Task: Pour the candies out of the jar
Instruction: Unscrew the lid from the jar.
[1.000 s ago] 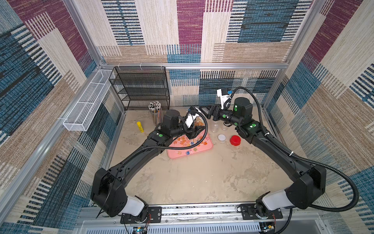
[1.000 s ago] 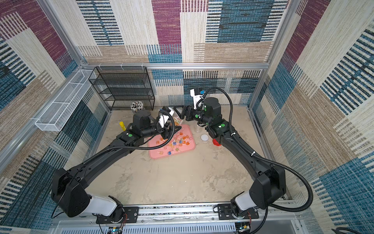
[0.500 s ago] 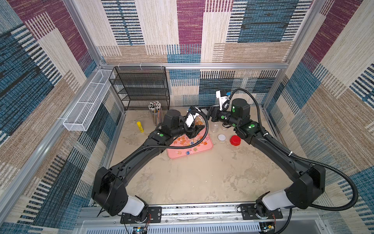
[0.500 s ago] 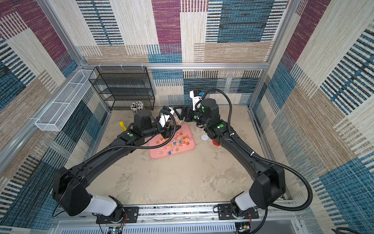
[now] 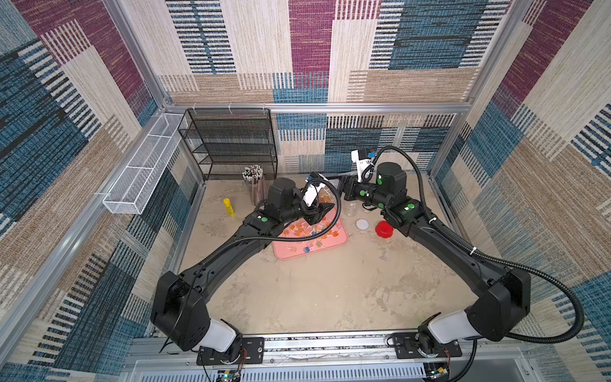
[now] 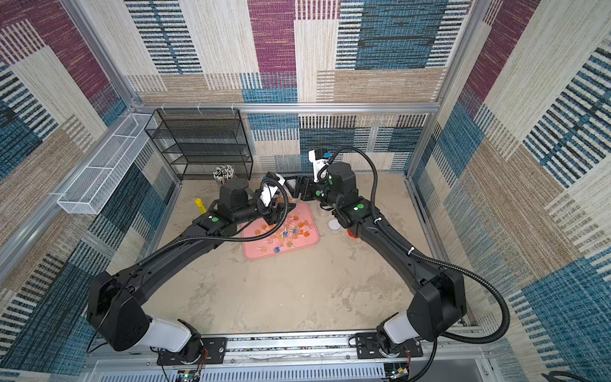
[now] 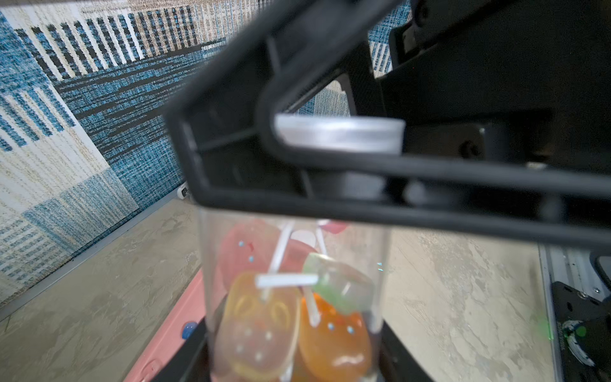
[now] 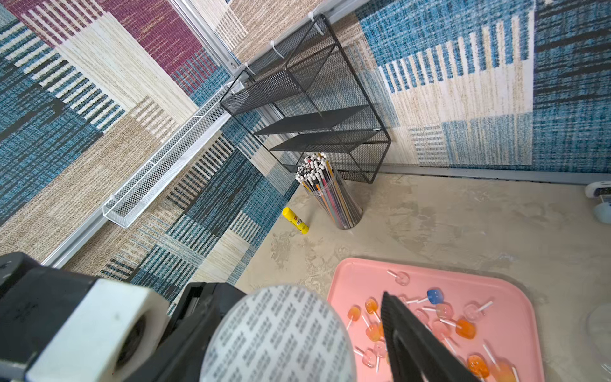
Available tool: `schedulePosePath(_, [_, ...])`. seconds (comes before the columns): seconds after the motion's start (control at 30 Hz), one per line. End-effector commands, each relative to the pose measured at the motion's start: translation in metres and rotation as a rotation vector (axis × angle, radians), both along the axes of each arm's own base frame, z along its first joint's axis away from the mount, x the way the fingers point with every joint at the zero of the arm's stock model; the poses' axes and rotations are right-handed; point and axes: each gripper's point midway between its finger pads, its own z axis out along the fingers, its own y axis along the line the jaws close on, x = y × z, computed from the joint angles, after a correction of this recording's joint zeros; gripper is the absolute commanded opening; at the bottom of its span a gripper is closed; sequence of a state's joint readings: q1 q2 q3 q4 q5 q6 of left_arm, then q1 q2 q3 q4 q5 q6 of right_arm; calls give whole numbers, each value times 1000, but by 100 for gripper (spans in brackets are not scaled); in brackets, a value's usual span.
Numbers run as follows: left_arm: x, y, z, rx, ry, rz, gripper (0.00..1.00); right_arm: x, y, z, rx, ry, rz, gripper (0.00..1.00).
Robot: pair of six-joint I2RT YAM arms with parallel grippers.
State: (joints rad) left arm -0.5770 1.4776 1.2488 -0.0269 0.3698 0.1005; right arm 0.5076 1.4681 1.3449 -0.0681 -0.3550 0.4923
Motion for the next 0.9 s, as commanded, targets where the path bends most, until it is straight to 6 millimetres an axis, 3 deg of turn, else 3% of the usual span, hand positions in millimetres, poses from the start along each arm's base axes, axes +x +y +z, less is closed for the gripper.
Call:
schedulePosePath(0.0, [0,-1,12,-18,-28,-3,0,3,-3,6,6,-34,-23,69])
schedulePosePath(0.23, [-9,-4,14,-42,-30,-74,0,-11,2,24,3,-138,58,46])
schedulePosePath(0.4, [-62,-12,48,-215,-27,-441,0,-54,12,45,34,-290,347,36])
schedulePosePath(0.5, [-80,-12,61,-251,-17,-543,0,-75,10,47,38,-329,450,34])
schedulePosePath(0.63, [-88,-11,58,-246,-5,-574,0,-91,5,42,31,-341,528,33])
schedulePosePath(0.8, [-89,-12,58,-246,24,-594,0,-91,3,38,17,-329,530,35])
schedulePosePath(0.87, [-86,-13,56,-237,23,-573,0,-86,2,40,14,-325,506,40])
